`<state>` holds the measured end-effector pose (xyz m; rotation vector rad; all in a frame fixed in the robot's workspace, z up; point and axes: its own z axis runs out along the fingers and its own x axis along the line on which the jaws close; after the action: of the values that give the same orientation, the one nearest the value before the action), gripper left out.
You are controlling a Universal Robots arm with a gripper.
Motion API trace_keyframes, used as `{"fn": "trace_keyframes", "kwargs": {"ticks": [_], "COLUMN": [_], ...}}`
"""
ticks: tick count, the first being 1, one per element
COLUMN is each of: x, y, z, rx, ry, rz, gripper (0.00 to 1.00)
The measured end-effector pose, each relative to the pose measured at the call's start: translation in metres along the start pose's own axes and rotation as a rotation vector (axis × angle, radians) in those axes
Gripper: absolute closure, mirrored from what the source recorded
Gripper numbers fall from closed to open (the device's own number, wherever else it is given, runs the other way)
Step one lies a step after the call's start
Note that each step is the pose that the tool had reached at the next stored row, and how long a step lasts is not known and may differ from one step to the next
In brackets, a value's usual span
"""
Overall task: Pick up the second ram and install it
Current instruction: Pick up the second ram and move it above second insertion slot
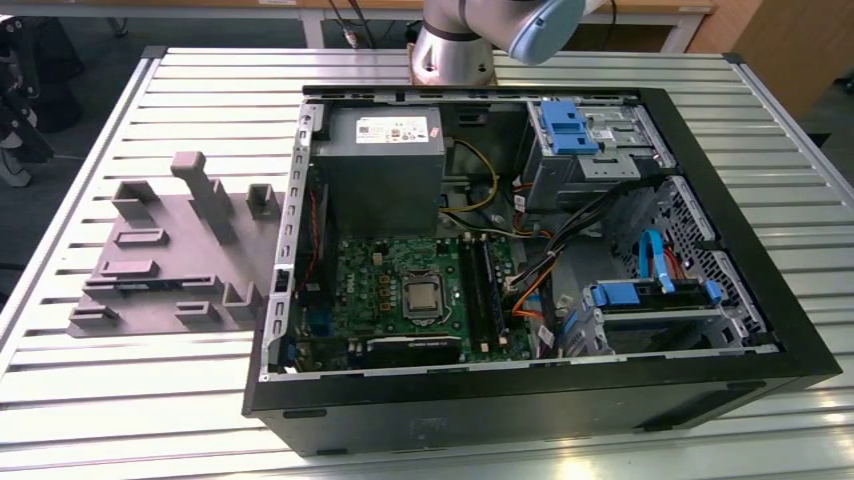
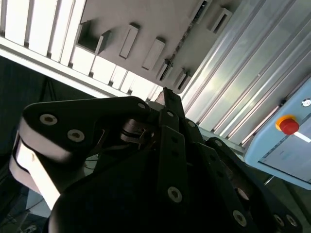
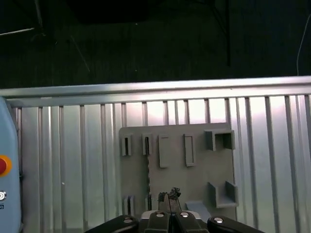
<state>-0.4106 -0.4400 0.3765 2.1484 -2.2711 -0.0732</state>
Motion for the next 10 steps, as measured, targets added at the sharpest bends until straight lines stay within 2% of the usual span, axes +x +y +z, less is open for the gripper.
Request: {"fn": "trace_keyframes", "kwargs": {"ticks": [10], "x": [0.0000], "y": [-0.0001], "z": [0.0012], "rx": [-0.0035], "ry": [0.0073], "rz": [-0.166], "gripper": [0.89]}}
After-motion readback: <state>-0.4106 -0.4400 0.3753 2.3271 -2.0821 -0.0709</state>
